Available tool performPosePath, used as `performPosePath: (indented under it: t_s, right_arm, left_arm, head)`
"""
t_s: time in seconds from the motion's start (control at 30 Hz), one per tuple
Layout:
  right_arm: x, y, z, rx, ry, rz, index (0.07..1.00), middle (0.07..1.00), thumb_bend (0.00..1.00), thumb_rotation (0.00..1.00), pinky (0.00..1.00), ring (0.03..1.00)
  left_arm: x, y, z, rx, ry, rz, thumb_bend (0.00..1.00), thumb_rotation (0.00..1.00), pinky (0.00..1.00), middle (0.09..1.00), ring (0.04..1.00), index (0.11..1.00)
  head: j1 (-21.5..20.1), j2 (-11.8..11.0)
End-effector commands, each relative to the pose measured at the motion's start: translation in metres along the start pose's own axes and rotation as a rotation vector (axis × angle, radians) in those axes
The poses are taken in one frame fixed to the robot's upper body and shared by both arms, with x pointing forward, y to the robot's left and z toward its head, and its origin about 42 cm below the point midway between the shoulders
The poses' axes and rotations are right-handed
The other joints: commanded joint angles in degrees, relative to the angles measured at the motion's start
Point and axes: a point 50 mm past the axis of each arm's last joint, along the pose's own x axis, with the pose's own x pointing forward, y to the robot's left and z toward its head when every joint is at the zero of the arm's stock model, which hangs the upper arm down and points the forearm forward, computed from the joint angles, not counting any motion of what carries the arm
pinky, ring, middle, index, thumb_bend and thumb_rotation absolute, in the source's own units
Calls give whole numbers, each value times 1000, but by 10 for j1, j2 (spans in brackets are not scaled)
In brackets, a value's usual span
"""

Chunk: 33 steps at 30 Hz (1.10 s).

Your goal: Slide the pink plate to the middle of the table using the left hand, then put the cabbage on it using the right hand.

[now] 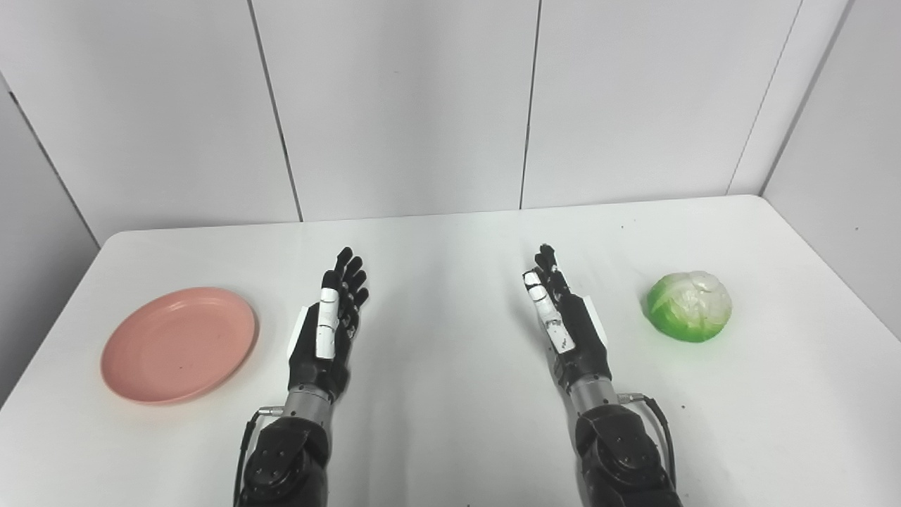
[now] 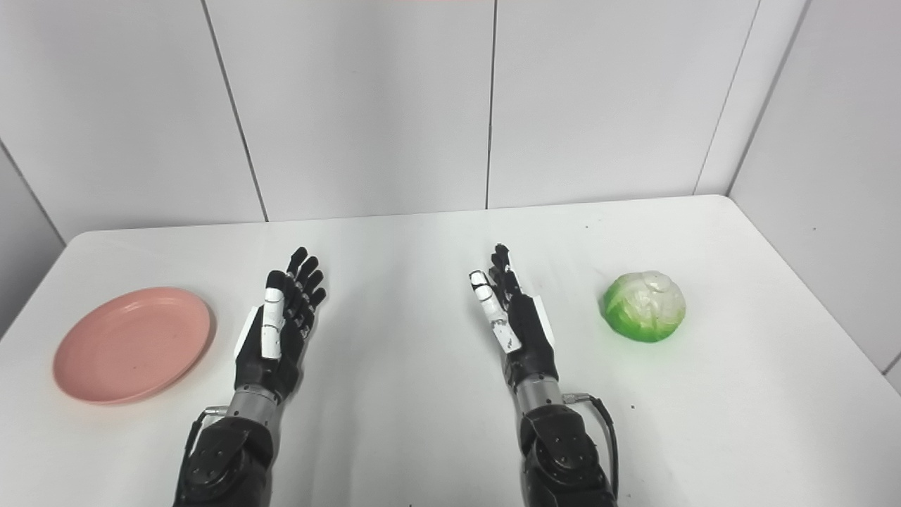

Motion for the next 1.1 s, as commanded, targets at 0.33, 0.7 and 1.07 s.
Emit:
performPosePath:
  t_s: [0.33, 0.7, 1.07]
  right_arm:
    - [16, 7, 22, -1, -94, 20, 1000, 1000, 704, 794, 1000, 1000]
    - [16, 7, 22, -21, -99, 23, 1000, 1000, 705, 805, 1000, 1000]
    - [16, 8, 23, -1, -91, 24, 1000, 1000, 700, 805, 1000, 1000]
  left_arm:
    - [4, -4, -4, -2, -24, 39, 745, 1000, 1000, 1000, 1000, 1000]
    - [2, -7, -7, 8, -49, 69, 693, 1000, 1000, 1000, 1000, 1000]
    - [2, -8, -6, -30, -40, 65, 678, 1000, 1000, 1000, 1000, 1000]
  head:
    - [1, 1]
    - [1, 2]
    - [1, 2]
